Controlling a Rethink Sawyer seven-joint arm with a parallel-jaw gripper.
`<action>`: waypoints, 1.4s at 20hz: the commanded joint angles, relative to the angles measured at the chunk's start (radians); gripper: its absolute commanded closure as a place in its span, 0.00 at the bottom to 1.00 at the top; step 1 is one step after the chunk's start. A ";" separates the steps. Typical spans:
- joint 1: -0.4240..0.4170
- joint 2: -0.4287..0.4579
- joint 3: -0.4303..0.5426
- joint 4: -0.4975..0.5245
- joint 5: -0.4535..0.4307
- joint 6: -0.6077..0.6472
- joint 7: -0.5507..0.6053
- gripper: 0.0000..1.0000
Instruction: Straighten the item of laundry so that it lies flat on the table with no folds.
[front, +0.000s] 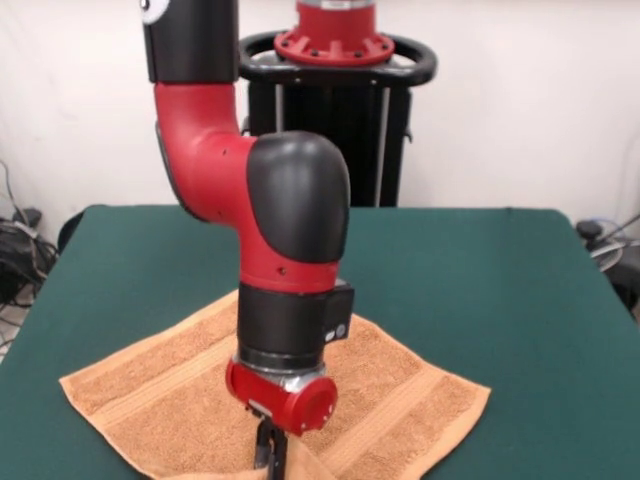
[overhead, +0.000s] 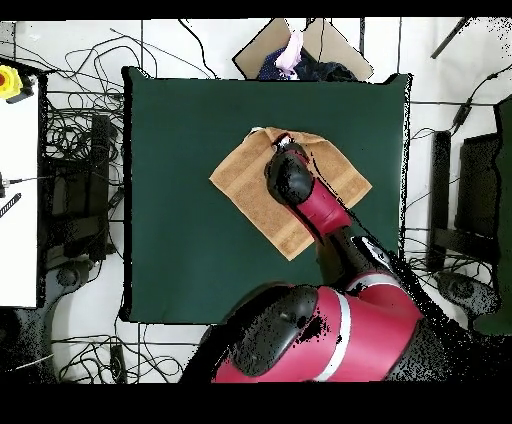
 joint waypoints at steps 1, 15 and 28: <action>0.030 0.108 0.034 -0.138 0.010 -0.039 0.169 1.00; 0.000 0.233 0.117 -0.279 -0.090 -0.096 0.210 1.00; 0.067 0.220 0.009 -0.295 0.000 0.025 0.158 0.00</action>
